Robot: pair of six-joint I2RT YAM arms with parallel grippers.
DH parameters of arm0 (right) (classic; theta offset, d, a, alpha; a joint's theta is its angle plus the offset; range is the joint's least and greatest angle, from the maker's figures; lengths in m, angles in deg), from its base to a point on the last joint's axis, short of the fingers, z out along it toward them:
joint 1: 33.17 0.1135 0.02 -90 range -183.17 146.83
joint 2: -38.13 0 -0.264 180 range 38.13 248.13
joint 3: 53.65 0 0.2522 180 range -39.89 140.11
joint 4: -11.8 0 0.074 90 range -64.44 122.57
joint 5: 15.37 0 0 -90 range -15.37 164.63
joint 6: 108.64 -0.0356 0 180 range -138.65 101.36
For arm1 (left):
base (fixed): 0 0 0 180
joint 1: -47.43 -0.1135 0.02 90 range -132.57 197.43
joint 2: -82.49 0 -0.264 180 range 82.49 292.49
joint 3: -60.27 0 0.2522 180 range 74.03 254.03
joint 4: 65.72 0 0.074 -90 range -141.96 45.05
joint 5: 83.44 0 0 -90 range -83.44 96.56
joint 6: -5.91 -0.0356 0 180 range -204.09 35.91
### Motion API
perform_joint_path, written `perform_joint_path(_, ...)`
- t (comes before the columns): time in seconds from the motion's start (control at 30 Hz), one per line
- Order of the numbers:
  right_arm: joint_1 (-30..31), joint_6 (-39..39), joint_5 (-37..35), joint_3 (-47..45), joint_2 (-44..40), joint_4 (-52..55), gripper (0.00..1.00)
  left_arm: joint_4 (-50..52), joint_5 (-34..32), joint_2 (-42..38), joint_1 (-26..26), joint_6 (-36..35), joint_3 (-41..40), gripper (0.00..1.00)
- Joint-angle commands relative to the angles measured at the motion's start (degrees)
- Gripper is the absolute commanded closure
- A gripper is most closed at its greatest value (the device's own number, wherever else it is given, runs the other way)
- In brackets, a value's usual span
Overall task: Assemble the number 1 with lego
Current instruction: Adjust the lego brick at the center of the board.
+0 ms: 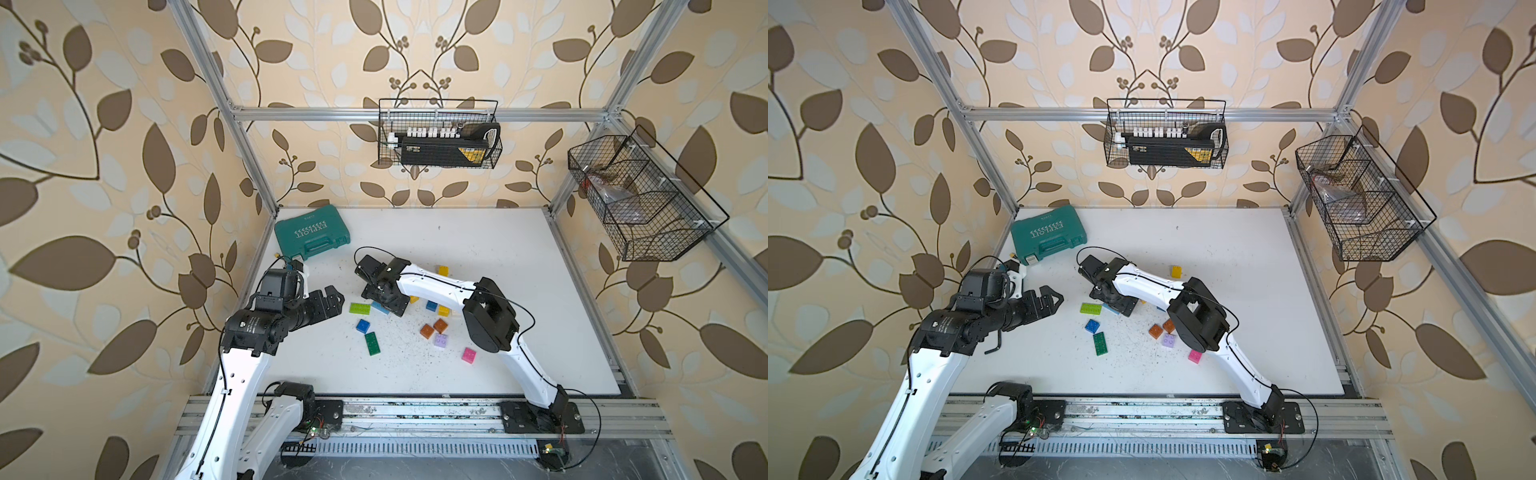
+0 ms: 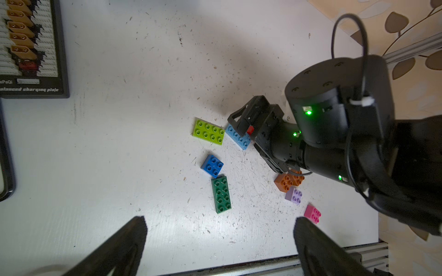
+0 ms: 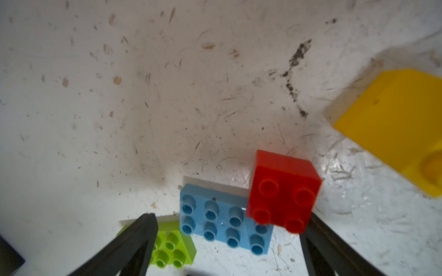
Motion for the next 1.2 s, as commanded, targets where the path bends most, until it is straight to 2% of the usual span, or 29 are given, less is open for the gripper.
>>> perform_joint_path(0.0, 0.0, 1.0, -1.4, 2.4, 1.7, 3.9, 0.07, -1.4, 0.3, -0.9, -0.1, 0.3, -0.4, 0.01)
perform_joint_path(0.17, -0.3, 2.2, -0.4, 6.5, 4.1, 7.7, 0.09, -1.4, 0.1, -1.4, -0.1, 0.3, -0.5, 0.01)
perform_joint_path(0.3, -0.3, 2.4, 1.4, 6.3, 5.1, 8.6, 0.12, -1.3, -0.5, -1.8, -0.1, 0.4, -0.4, 0.01)
perform_joint_path(0.5, 0.1, 3.4, 0.9, 3.7, 3.6, 9.1, 0.16, -1.1, -0.9, -2.3, -0.1, 0.5, -0.5, 0.01)
perform_joint_path(0.7, 0.4, 4.7, -0.5, -1.2, 0.0, 9.4, 0.25, -1.0, -1.1, -2.5, -0.1, 0.6, -0.4, 0.01)
perform_joint_path(1.03, 0.0, 12.3, 1.1, -13.5, -8.3, 5.8, 0.22, -0.9, -1.5, -2.7, -0.1, 0.8, -0.4, 0.01)
perform_joint_path(1.17, 0.8, 17.6, 0.9, -13.8, -10.0, 5.6, 0.14, -0.8, -1.7, -2.2, -0.1, 0.8, -0.3, 0.01)
